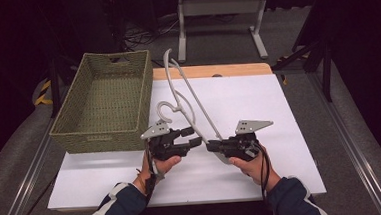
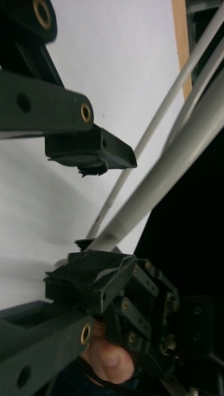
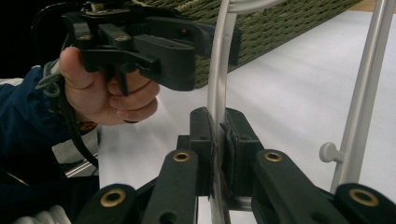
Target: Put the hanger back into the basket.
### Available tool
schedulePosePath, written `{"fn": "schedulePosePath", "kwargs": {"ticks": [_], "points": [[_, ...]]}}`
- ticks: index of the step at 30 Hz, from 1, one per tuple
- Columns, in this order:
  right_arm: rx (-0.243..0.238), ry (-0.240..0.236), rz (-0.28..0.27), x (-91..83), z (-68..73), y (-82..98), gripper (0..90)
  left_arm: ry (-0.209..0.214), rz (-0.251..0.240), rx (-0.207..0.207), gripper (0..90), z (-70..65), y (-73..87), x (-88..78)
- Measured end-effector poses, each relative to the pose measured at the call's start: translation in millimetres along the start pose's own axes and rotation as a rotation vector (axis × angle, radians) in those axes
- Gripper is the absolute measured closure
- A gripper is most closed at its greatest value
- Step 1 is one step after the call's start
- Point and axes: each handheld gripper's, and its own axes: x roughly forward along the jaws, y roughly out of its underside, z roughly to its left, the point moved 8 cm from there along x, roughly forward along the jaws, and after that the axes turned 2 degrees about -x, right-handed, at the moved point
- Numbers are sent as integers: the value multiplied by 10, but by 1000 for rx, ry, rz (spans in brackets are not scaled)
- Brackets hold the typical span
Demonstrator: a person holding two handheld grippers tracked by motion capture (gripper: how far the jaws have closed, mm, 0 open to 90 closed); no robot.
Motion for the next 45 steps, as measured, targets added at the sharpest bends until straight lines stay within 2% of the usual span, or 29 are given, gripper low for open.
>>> {"fn": "schedulePosePath", "kwargs": {"ticks": [2, 8, 10, 11, 12, 14, 17, 18, 20, 22, 24, 29, 30, 33, 34, 35, 36, 38, 40, 42, 45], "points": [[-13, 2, 4, 35, 24, 7, 830, 20, -32, 4, 579, 10, -63, -19], [-26, 0, -22, 64, 53, -17, 826, 63, -61, -4, 659, -10, -124, -59], [-31, -1, -28, 81, 65, -20, 822, 89, -81, -12, 703, -43, -163, -59], [-41, -2, -25, 89, 81, -23, 820, 92, -83, 6, 727, -71, -186, -50], [-62, 18, -21, 102, 96, -27, 815, 93, -88, 14, 745, -90, -207, -49], [-71, 24, -23, 109, 118, -32, 789, 98, -115, 9, 776, -130, -285, -48], [-69, 54, -17, 97, 106, -20, 694, 70, -125, 55, 818, -142, -378, -75], [-73, 66, -10, 91, 100, -8, 712, 55, -107, 90, 819, -171, -411, -85], [-87, 87, 6, 56, 91, 17, 651, 40, -94, 106, 817, -179, -453, -90], [-102, 121, 10, -2, 66, 35, 631, -1, -75, 127, 818, -153, -488, -97], [-120, 154, 14, -66, 39, 52, 572, -32, -58, 151, 819, -120, -541, -128], [-187, 271, 30, -282, -49, 122, 515, -83, -57, 173, 819, -91, -694, -227], [-197, 280, 34, -308, -61, 136, 512, -97, -58, 188, 819, -95, -745, -256], [-204, 318, 39, -405, -106, 174, 469, -130, -55, 206, 820, -113, -887, -344], [-204, 318, 39, -405, -106, 174, 469, -130, -55, 206, 820, -113, -887, -344], [-208, 328, 42, -431, -118, 181, 453, -149, -51, 215, 820, -121, -959, -392], [-217, 355, 52, -481, -144, 193, 435, -174, -41, 232, 820, -125, -1039, -441], [-233, 391, 59, -516, -163, 196, 420, -192, -37, 245, 820, -126, -1111, -494], [-238, 397, 44, -546, -163, 187, 407, -216, -30, 263, 820, -116, -1170, -547], [-246, 421, 35, -578, -175, 171, 379, -232, -30, 266, 820, -94, -1229, -616], [-247, 433, 20, -598, -179, 154, 364, -251, -24, 273, 820, -61, -1277, -699]]}}
